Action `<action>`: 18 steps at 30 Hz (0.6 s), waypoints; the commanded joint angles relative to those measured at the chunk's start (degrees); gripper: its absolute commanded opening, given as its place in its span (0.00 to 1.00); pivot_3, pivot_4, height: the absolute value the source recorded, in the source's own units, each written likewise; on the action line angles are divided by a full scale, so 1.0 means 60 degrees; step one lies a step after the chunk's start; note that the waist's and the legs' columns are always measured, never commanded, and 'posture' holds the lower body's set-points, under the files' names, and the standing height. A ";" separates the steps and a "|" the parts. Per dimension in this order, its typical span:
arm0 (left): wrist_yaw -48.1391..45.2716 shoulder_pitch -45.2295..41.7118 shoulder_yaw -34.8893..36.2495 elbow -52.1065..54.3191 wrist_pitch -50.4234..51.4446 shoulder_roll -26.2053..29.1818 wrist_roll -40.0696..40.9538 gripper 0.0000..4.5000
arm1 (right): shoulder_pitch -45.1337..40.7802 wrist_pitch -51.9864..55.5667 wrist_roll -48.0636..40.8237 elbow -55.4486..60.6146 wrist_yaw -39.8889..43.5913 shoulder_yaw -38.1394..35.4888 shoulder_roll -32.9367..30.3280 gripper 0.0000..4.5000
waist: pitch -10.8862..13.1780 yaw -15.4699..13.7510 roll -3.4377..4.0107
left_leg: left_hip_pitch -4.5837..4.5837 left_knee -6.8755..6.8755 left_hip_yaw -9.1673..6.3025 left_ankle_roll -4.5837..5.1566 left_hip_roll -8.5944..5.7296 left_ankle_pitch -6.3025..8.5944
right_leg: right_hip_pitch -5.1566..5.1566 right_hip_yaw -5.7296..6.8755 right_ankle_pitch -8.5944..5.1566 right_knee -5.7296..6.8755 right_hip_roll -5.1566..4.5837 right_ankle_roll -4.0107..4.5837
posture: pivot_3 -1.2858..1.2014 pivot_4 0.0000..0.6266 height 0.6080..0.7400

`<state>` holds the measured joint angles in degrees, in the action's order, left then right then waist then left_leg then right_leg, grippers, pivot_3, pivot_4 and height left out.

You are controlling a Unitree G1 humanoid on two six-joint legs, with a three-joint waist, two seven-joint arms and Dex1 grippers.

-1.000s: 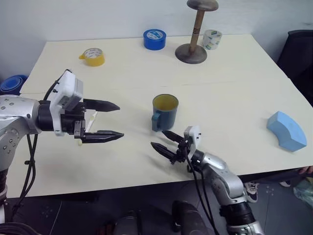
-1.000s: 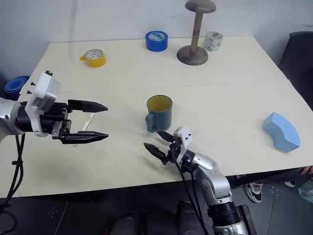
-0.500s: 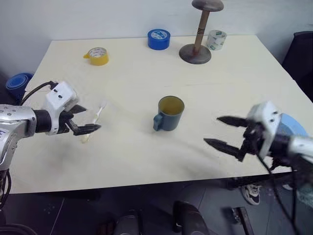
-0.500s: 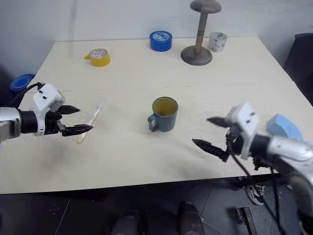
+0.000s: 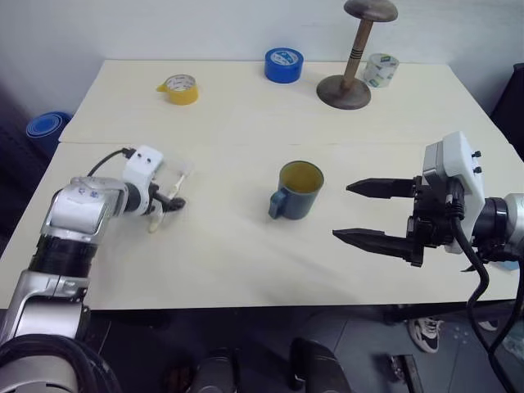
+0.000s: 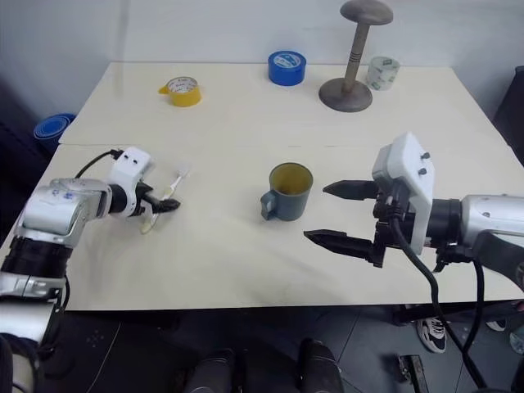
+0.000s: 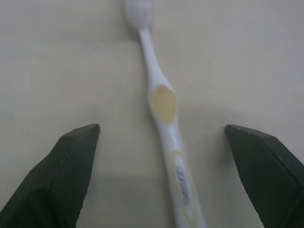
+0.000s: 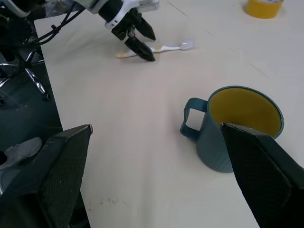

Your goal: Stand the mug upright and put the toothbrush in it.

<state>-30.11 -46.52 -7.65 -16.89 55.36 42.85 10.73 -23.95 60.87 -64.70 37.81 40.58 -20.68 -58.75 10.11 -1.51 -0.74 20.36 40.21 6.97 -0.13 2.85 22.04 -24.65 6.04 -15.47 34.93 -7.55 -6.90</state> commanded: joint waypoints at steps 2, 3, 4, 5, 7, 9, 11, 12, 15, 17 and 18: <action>-0.0261 -0.0470 -0.0164 -0.1016 -0.0508 -0.0452 -0.0387 0.96 | 0.0150 -0.0303 -0.0079 0.0275 -0.0257 -0.0306 -0.0136 1.00 | -0.0002 -0.0012 -0.0002 | -0.0002 0.0003 -0.0002 0.0001 0.0000 -0.0001 | 0.0003 0.0000 0.0001 0.0004 -0.0002 -0.0001 | 0.52 0.24 1.00; -0.0344 -0.0493 -0.0201 -0.1187 -0.0476 -0.0490 -0.0452 0.91 | 0.0214 -0.0335 -0.0083 0.0322 -0.0283 -0.0326 -0.0148 1.00 | -0.0002 -0.0006 -0.0003 | -0.0001 0.0004 -0.0003 0.0001 0.0000 -0.0001 | 0.0004 0.0001 0.0001 0.0004 -0.0001 -0.0001 | 0.52 0.24 1.00; -0.0520 -0.0470 -0.0306 -0.1267 -0.0478 -0.0475 -0.0518 0.88 | 0.0276 -0.0364 -0.0101 0.0362 -0.0313 -0.0364 -0.0164 1.00 | -0.0003 -0.0004 -0.0003 | -0.0003 0.0003 -0.0001 0.0001 0.0000 -0.0001 | 0.0004 0.0001 0.0001 0.0004 -0.0002 -0.0002 | 0.52 0.24 1.00; -0.0696 -0.0453 -0.0365 -0.1301 -0.0392 -0.0463 -0.0533 0.82 | 0.0330 -0.0379 -0.0137 0.0387 -0.0363 -0.0407 -0.0173 1.00 | -0.0004 -0.0002 -0.0004 | -0.0005 0.0004 -0.0002 0.0001 0.0000 -0.0001 | 0.0006 0.0001 0.0001 0.0008 -0.0002 -0.0002 | 0.52 0.24 1.00; -0.0885 -0.0431 -0.0381 -0.1297 -0.0308 -0.0441 -0.0568 0.70 | 0.0418 -0.0418 -0.0170 0.0409 -0.0406 -0.0477 -0.0206 1.00 | -0.0005 0.0008 -0.0003 | -0.0008 0.0005 -0.0001 0.0001 0.0000 -0.0001 | 0.0008 0.0001 0.0001 0.0012 -0.0003 -0.0002 | 0.52 0.24 1.00; -0.0932 -0.0452 -0.0335 -0.1366 -0.0284 -0.0425 -0.0648 0.56 | 0.0499 -0.0467 -0.0129 0.0424 -0.0418 -0.0519 -0.0240 1.00 | -0.0005 0.0009 -0.0003 | -0.0011 0.0008 0.0000 0.0001 0.0001 -0.0002 | 0.0010 0.0000 0.0001 0.0012 -0.0003 -0.0002 | 0.52 0.24 1.00; -0.0898 -0.0507 -0.0303 -0.1534 -0.0358 -0.0428 -0.0777 0.42 | 0.0547 -0.0507 -0.0106 0.0430 -0.0445 -0.0538 -0.0263 1.00 | -0.0005 0.0011 -0.0003 | -0.0013 0.0008 0.0000 0.0001 0.0001 -0.0002 | 0.0011 0.0000 0.0001 0.0014 -0.0003 -0.0002 | 0.52 0.24 1.00; -0.0904 -0.0546 -0.0272 -0.1618 -0.0357 -0.0450 -0.0803 0.36 | 0.0563 -0.0541 -0.0088 0.0433 -0.0459 -0.0541 -0.0274 1.00 | -0.0005 0.0011 -0.0002 | -0.0013 0.0008 -0.0001 0.0001 0.0001 -0.0002 | 0.0011 0.0000 0.0001 0.0015 -0.0003 -0.0002 | 0.52 0.24 1.00; -0.0967 -0.0611 -0.0265 -0.1740 -0.0401 -0.0477 -0.0895 0.15 | 0.0622 -0.0583 -0.0092 0.0414 -0.0504 -0.0585 -0.0317 1.00 | -0.0005 0.0013 -0.0002 | -0.0014 0.0008 -0.0001 0.0001 0.0002 -0.0002 | 0.0011 0.0000 0.0001 0.0016 -0.0002 -0.0002 | 0.52 0.24 1.00; -0.0984 -0.0630 -0.0280 -0.1808 -0.0452 -0.0477 -0.0970 0.08 | 0.0725 -0.0575 -0.0108 0.0389 -0.0546 -0.0638 -0.0360 1.00 | -0.0006 0.0013 -0.0002 | -0.0015 0.0007 -0.0002 0.0001 0.0002 -0.0002 | 0.0011 0.0000 0.0001 0.0018 -0.0003 -0.0002 | 0.52 0.24 1.00; -0.0968 -0.0635 -0.0275 -0.1844 -0.0484 -0.0476 -0.1007 0.08 | 0.0784 -0.0522 -0.0206 0.0346 -0.0639 -0.0697 -0.0350 1.00 | -0.0006 0.0014 -0.0002 | -0.0015 0.0007 -0.0001 0.0001 0.0002 -0.0002 | 0.0011 0.0000 0.0001 0.0018 -0.0003 -0.0002 | 0.52 0.24 1.00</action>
<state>-36.12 -51.13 -8.44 -25.64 52.08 39.88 6.67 -19.31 58.57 -64.81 38.98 37.69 -21.81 -59.96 10.08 -1.43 -0.75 20.27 40.26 6.96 -0.13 2.86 22.03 -24.58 6.04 -15.46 35.04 -7.57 -6.92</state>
